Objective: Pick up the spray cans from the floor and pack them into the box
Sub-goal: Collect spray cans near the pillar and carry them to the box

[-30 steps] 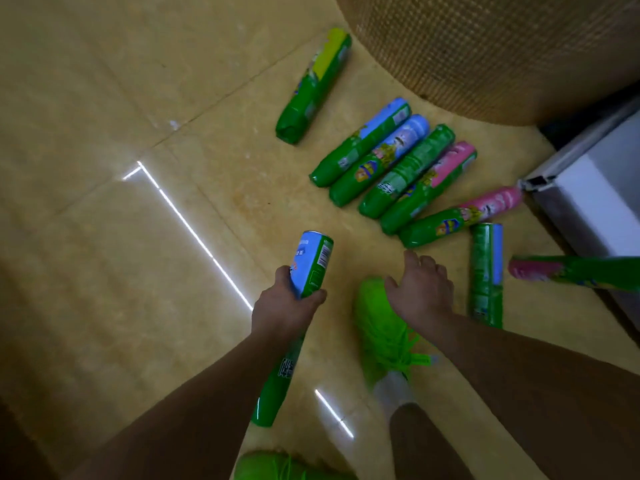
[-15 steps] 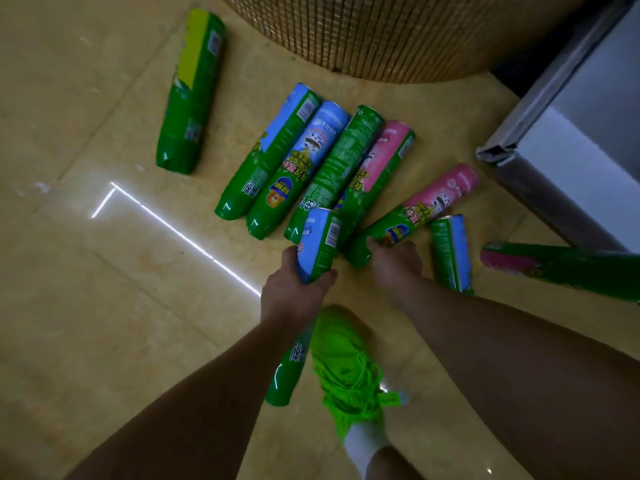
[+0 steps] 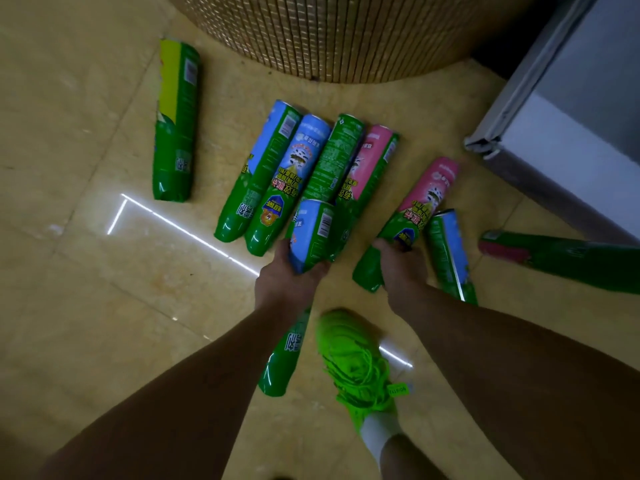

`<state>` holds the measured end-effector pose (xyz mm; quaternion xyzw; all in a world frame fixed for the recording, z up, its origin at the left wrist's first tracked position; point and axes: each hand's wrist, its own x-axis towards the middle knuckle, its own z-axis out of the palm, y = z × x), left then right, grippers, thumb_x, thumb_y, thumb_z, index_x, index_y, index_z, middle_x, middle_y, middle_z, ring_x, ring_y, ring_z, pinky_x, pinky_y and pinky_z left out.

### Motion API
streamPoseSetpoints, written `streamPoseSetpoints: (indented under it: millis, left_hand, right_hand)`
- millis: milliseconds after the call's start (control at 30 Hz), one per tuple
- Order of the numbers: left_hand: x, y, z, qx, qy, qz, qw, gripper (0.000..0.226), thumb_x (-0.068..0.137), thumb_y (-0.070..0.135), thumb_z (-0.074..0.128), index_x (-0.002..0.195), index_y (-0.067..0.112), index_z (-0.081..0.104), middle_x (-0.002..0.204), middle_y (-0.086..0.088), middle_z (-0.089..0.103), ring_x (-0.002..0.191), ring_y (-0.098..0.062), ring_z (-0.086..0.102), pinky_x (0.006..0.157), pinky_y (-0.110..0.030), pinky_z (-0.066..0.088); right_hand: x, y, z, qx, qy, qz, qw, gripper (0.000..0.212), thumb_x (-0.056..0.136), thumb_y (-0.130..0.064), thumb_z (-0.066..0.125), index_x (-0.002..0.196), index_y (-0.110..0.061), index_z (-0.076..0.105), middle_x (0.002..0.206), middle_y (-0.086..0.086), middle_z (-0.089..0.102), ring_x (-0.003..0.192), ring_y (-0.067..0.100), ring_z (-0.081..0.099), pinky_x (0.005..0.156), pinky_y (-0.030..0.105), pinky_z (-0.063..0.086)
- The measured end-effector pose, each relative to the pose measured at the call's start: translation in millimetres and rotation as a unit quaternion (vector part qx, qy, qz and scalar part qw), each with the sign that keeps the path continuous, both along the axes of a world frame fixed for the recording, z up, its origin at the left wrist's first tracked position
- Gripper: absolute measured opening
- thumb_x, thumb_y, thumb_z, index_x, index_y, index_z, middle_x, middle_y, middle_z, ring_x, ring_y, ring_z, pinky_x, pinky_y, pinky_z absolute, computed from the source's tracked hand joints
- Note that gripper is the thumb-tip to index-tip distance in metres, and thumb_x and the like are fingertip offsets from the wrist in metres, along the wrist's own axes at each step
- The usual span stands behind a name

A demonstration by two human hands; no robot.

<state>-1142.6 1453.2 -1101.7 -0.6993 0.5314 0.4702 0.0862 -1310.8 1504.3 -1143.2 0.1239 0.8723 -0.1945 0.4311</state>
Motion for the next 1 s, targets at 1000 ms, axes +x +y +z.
streamPoseSetpoints:
  millis: [1000]
  left_hand:
    - [-121,90,438,0.236,0.125,-0.26,0.928,0.062,0.066,0.027,0.08,0.12,0.002,0.061,0.08,-0.013,0.068,0.059,-0.027,0.066,0.054,-0.03,0.052]
  right_hand:
    - [10,219,487,-0.176,-0.014,-0.343,0.922,0.037,0.075,-0.039,0.08,0.087,-0.006,0.066,0.088,0.015,0.072,0.08,0.034,0.072,0.072,0.047,0.06]
